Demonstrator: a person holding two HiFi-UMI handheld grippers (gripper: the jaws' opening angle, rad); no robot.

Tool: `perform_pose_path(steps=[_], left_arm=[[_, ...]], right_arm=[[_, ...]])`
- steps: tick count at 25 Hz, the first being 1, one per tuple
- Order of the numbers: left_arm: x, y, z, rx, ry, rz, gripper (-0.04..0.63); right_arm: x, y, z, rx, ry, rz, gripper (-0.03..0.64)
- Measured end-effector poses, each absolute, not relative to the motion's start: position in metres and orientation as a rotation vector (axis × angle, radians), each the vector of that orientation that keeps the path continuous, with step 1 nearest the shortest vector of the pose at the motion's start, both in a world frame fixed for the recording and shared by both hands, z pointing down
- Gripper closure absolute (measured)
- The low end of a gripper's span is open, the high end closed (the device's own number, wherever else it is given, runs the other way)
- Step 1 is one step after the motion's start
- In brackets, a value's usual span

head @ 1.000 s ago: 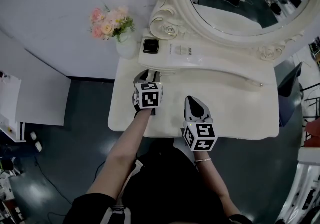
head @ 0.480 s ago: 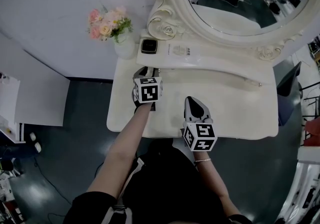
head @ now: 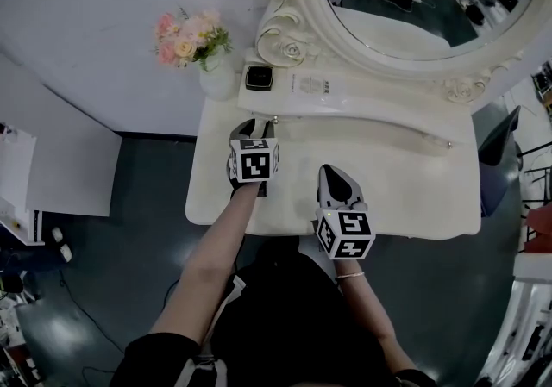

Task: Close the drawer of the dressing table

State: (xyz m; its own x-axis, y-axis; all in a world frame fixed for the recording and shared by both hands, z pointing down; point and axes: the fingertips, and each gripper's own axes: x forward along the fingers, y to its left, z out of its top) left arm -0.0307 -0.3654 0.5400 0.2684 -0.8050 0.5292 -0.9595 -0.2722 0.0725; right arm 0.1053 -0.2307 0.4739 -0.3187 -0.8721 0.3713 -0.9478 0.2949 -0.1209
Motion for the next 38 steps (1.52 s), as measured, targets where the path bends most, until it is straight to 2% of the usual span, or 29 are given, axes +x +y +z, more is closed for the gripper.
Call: perform_pose_path(steps=[9, 27, 38], left_arm=[[-0.033, -0.334, 0.518, 2.236, -1.546, 0.498, 0.446], [-0.043, -0.281, 0.481, 2.364, -1.496, 0.436, 0.496], [-0.053, -0.251, 0.466, 2.424, -1.503, 0.403, 0.552]], right_arm=[[0.101, -0.224, 0.472, 1.671, -2.338, 0.464, 0.612], [0.086, -0.222, 0.471, 1.653, -2.357, 0.457, 0.612], [0.082, -0.22, 0.469, 1.655, -2.359, 0.45, 0.612]])
